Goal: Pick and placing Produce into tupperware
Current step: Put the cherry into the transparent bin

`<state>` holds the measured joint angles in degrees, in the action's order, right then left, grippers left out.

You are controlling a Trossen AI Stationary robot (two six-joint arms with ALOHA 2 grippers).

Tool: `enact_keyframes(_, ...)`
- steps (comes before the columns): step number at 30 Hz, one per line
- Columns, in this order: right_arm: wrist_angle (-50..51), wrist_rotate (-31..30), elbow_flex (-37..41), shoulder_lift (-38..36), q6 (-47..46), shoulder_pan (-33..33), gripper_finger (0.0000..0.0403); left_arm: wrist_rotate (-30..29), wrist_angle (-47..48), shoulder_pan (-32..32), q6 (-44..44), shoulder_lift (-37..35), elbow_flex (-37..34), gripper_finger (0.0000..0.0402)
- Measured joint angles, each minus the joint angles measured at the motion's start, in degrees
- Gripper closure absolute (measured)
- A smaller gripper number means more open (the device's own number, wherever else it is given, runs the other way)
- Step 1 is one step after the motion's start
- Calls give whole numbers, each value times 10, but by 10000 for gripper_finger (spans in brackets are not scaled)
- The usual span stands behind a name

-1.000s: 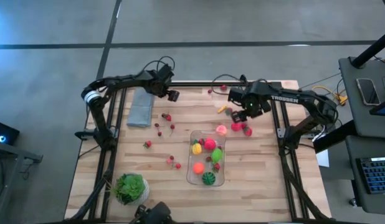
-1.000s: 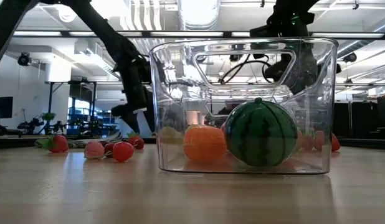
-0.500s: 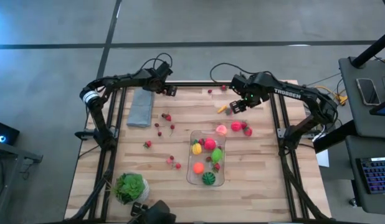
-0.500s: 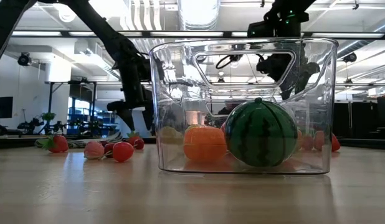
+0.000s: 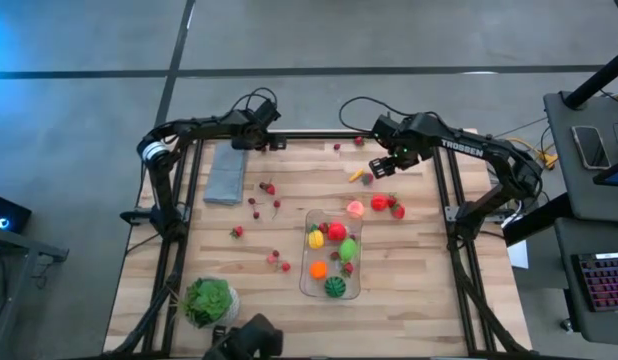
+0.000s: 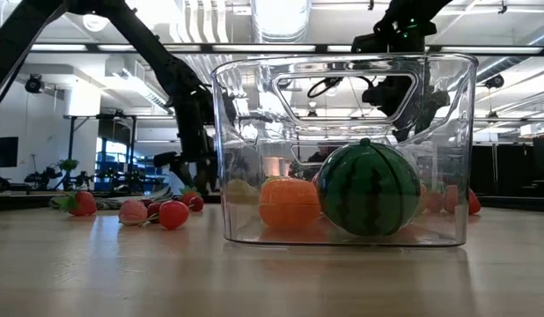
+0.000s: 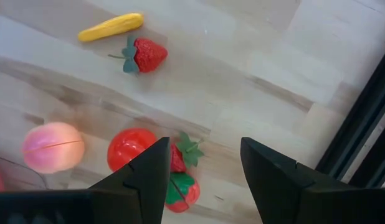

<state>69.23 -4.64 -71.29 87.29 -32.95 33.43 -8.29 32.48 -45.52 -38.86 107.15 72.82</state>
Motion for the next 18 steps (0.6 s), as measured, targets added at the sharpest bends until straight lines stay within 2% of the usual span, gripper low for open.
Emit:
enact_keyframes(5, -3, 0, 0, 0, 1, 0, 216, 2, 12, -11, -29, 14, -2, 199)
enact_keyframes(18, -45, 1, -5, 0, 52, 6, 216, 9, 10, -19, -59, 31, 0, 201)
